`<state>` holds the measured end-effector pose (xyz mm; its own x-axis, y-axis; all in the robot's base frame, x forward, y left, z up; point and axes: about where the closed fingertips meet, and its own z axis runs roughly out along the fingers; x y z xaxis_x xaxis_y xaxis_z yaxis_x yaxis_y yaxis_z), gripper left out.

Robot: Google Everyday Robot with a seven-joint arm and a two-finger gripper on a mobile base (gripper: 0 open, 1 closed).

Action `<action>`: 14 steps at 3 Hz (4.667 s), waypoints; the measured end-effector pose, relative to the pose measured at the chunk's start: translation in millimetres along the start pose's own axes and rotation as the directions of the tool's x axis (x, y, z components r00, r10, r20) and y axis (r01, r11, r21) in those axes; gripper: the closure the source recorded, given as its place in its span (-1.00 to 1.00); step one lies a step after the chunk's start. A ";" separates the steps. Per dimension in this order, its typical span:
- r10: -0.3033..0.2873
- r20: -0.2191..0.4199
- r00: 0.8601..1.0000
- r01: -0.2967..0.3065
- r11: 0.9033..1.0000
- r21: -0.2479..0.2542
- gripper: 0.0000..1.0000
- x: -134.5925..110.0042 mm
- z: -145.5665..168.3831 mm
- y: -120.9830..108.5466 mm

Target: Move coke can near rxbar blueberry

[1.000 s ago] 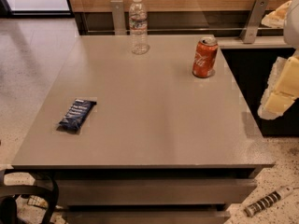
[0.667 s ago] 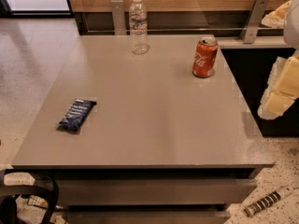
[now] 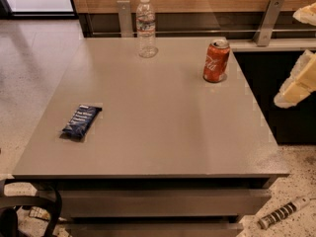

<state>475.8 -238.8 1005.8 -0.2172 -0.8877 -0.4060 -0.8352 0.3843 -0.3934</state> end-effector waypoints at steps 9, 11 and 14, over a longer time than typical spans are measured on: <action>0.381 0.728 0.570 -0.477 0.875 -0.084 -1.00 27.8 175.0 -159.6; 0.404 0.737 0.542 -0.451 0.880 -0.150 -1.00 9.5 209.6 -155.0; 0.410 0.750 0.520 -0.424 0.886 -0.190 -0.26 -14.4 233.2 -147.9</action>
Offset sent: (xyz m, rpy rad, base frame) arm 0.1299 -0.0504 0.0056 0.6617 -0.4130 -0.0688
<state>720.4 -223.7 877.5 -0.0764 -0.1142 -0.9905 -0.7437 0.6682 -0.0197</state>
